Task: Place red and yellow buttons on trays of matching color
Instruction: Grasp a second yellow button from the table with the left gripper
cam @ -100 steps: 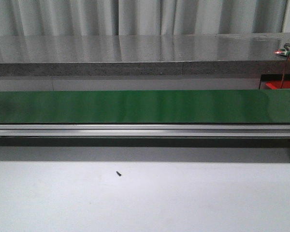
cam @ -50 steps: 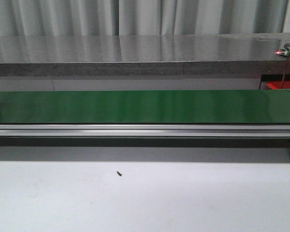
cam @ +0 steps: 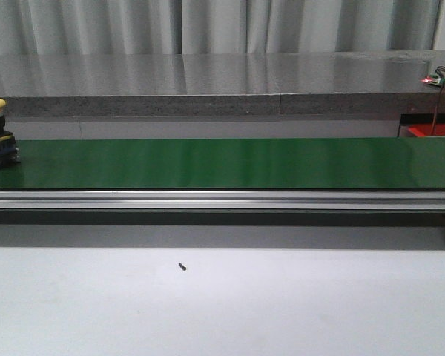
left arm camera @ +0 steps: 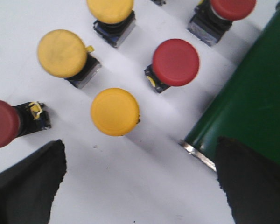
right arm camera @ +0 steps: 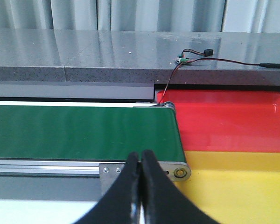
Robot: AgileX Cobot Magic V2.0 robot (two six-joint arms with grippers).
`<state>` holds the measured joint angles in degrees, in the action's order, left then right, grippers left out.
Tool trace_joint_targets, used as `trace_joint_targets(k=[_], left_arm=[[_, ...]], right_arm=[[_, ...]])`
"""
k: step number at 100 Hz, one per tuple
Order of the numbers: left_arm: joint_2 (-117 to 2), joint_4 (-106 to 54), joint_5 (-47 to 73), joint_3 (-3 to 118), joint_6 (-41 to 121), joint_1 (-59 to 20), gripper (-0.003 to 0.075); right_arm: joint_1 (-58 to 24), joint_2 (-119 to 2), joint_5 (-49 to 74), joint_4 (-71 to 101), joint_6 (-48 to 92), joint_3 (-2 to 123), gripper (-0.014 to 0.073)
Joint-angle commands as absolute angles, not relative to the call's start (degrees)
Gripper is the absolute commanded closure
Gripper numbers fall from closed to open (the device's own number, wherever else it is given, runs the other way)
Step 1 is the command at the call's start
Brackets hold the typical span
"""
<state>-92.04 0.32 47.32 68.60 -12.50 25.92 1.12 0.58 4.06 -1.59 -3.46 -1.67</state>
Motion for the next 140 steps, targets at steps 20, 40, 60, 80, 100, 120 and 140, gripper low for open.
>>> trace_joint_targets(k=[20,40,60,80,100,120,140], left_arm=[[-92.09,0.58,43.90,69.58,-13.67,27.86,0.0094],[-96.28,0.69,42.38,69.58,-13.67,27.86,0.0094],[-98.80,0.00,39.93,69.58,-13.67,27.86,0.0101],[-100.41,0.00,39.31,69.58,-13.67,27.86,0.0165],[-101.42,0.00,37.83,69.58,-13.67,27.86,0.0326],[-101.47,0.00,36.94,69.58,-13.67,27.86,0.0500],[-100.24,0.00,39.25,69.58,-13.42,27.86,0.0564]], right_arm=[[1.26,1.68,-0.30,-2.04,-3.41,-0.62,0.0662],[1.26,1.68,-0.30,-2.04,-3.41,-0.62,0.0662],[1.26,1.68,-0.30,-2.04,-3.41,-0.62,0.0662],[1.26,1.68,-0.30,-2.04,-3.41,-0.62,0.0662],[1.26,1.68,-0.30,-2.04,-3.41,-0.62,0.0662],[1.26,1.68,-0.30,-2.04,-3.41,-0.62,0.0662],[1.26,1.68,-0.30,-2.04,-3.41,-0.62,0.0662]])
